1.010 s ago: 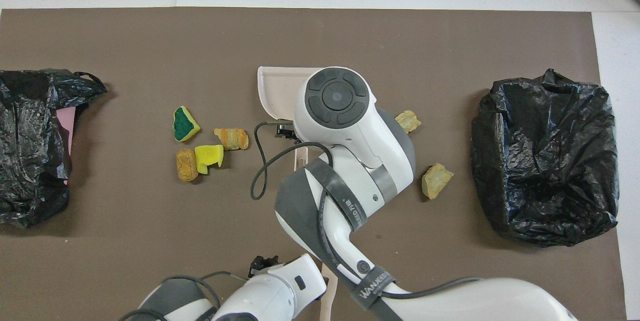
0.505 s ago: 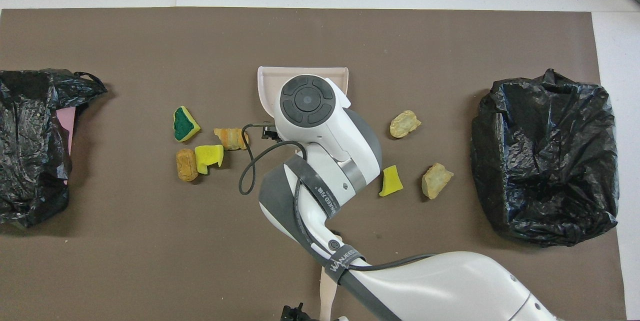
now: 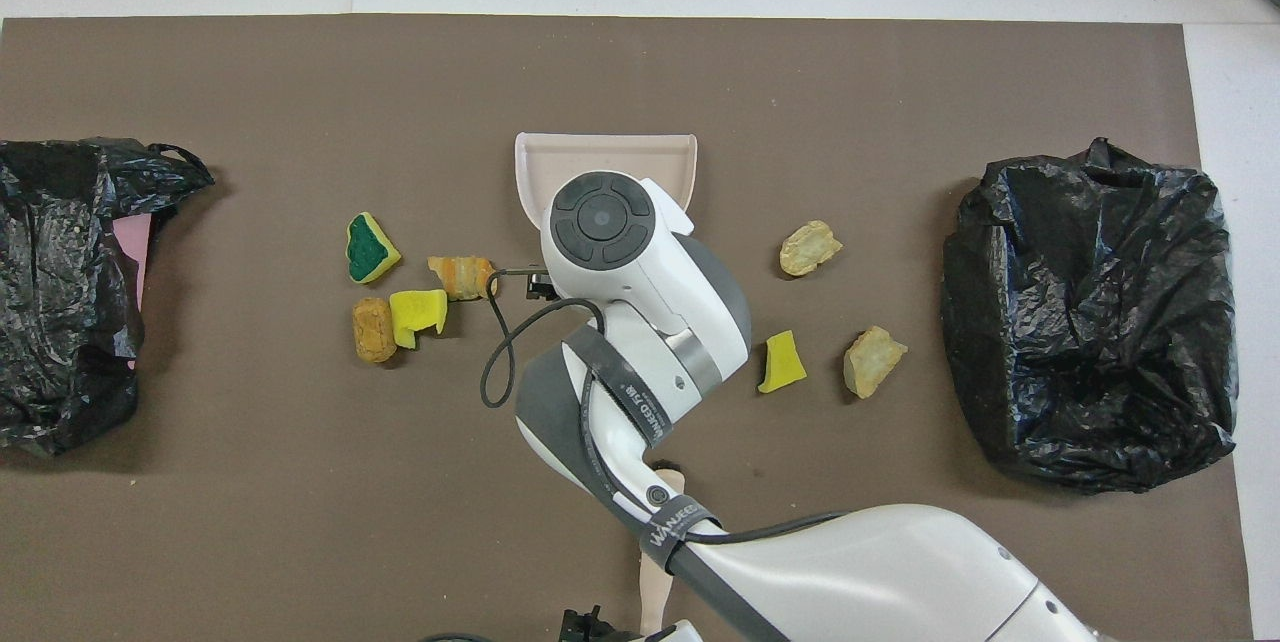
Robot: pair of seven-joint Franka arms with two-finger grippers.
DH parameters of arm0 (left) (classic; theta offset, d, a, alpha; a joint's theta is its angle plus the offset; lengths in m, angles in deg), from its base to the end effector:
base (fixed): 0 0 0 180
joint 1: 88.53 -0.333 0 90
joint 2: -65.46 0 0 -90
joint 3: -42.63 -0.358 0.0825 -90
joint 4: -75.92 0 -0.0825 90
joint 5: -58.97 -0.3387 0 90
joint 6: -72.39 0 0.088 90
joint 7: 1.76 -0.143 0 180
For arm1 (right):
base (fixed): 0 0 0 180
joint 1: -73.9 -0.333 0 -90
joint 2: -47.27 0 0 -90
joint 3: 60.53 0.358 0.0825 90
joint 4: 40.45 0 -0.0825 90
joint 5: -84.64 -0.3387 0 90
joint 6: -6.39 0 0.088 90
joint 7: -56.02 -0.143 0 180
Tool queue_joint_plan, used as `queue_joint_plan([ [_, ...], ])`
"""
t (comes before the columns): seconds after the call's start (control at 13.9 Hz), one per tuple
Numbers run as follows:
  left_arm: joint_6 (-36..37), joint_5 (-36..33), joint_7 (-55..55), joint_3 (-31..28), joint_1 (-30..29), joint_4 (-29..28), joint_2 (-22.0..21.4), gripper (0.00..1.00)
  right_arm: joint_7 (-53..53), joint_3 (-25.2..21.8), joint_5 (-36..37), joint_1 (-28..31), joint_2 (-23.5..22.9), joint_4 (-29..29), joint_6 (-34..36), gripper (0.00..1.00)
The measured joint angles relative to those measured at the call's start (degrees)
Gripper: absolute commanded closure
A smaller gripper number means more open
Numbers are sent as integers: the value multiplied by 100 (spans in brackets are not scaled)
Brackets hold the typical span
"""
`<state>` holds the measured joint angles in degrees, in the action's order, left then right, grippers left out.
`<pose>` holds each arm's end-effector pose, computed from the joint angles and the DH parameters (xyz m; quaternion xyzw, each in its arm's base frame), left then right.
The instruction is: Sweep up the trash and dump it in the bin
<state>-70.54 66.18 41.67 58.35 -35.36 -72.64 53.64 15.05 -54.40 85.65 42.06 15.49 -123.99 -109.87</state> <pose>0.1432 -0.3767 0.3744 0.9838 -0.1714 0.0183 0.0498 0.5536 0.4125 0.3837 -0.9993 0.0306 0.0053 0.0217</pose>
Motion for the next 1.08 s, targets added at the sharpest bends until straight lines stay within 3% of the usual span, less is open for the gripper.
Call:
queue_joint_plan([
  [0.07,-99,0,0,0,0,7,116,3,0,0,0,0,17,-73,-63,0],
  [0.29,-140,0,0,-3,0,56,246,10,-13,3,-2,-34,28,-207,-175,13],
  [0.36,-118,0,0,-3,0,67,243,20,-15,3,-2,-52,28,-233,-193,18],
  [0.43,-56,0,0,-3,0,101,241,39,-19,3,-2,-66,28,-246,-194,27],
  [0.58,170,0,0,-3,0,221,233,97,-20,2,-2,-73,28,-257,-194,53],
  [0.72,275,0,1,-7,0,286,230,100,-31,-3,1,-73,30,-259,-194,79],
  [0.79,290,0,3,-19,-1,286,230,100,-60,-6,1,-73,32,-259,-195,82],
  [0.87,294,0,4,-35,-3,286,229,100,-107,-8,3,-73,33,-259,-196,94],
  [0.94,301,0,4,-53,-17,286,227,100,-134,-8,3,-73,34,-260,-197,99],
  [1.08,475,0,4,-103,-115,288,161,100,-150,-10,3,-73,38,-260,-199,100],
])
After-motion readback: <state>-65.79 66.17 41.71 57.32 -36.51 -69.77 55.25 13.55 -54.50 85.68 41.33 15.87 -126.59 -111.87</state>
